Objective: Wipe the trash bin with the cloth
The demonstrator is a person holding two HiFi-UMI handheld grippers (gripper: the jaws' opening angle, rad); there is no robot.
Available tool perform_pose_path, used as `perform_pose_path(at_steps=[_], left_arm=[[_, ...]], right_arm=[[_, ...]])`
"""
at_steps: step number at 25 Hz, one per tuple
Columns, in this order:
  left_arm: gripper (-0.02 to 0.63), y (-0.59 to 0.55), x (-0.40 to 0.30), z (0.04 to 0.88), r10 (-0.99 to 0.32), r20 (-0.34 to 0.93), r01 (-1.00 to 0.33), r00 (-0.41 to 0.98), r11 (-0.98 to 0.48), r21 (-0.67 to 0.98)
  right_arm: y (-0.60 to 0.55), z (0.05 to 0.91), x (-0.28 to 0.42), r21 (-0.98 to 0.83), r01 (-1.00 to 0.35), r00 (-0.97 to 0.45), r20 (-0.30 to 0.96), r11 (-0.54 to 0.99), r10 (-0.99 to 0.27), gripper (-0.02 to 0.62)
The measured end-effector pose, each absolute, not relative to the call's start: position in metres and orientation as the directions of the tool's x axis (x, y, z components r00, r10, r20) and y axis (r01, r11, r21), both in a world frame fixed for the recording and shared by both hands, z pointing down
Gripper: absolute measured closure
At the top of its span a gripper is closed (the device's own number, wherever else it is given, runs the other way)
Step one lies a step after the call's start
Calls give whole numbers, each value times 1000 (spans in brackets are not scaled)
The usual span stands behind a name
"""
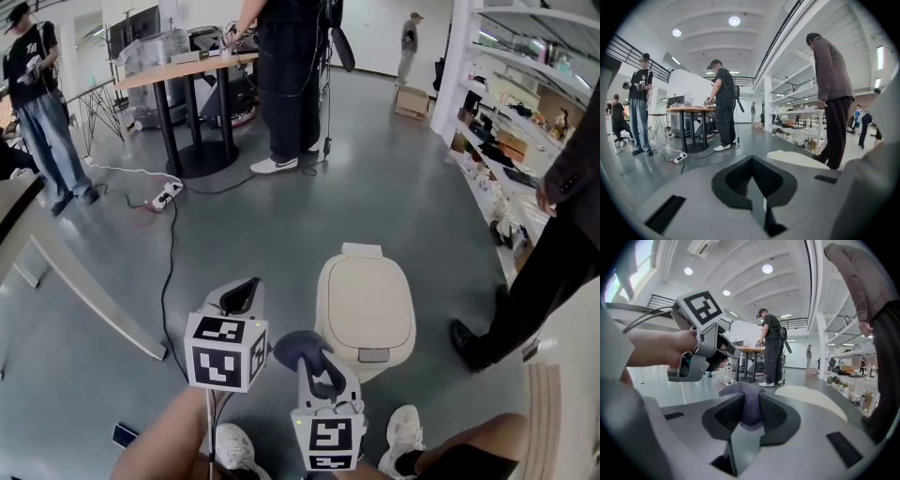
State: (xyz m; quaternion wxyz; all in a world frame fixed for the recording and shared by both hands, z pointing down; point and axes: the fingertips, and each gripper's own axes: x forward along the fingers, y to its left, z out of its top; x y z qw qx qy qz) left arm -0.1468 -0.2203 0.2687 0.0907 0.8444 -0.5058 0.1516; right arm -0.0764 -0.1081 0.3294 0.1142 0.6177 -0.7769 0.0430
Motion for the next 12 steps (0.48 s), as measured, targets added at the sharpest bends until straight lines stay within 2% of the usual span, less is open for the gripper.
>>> perform_pose_path(at_steps=[5, 12], left_arm=[[606, -176, -111, 229, -834, 267, -871, 484, -488, 55], [606, -77, -82, 239, -793, 309, -850, 524, -511, 130]], right_arm=[[-65, 278, -6, 133, -973, -158, 205, 188, -966, 502], [-14, 240, 68, 143, -953, -219, 276, 266, -936, 502]])
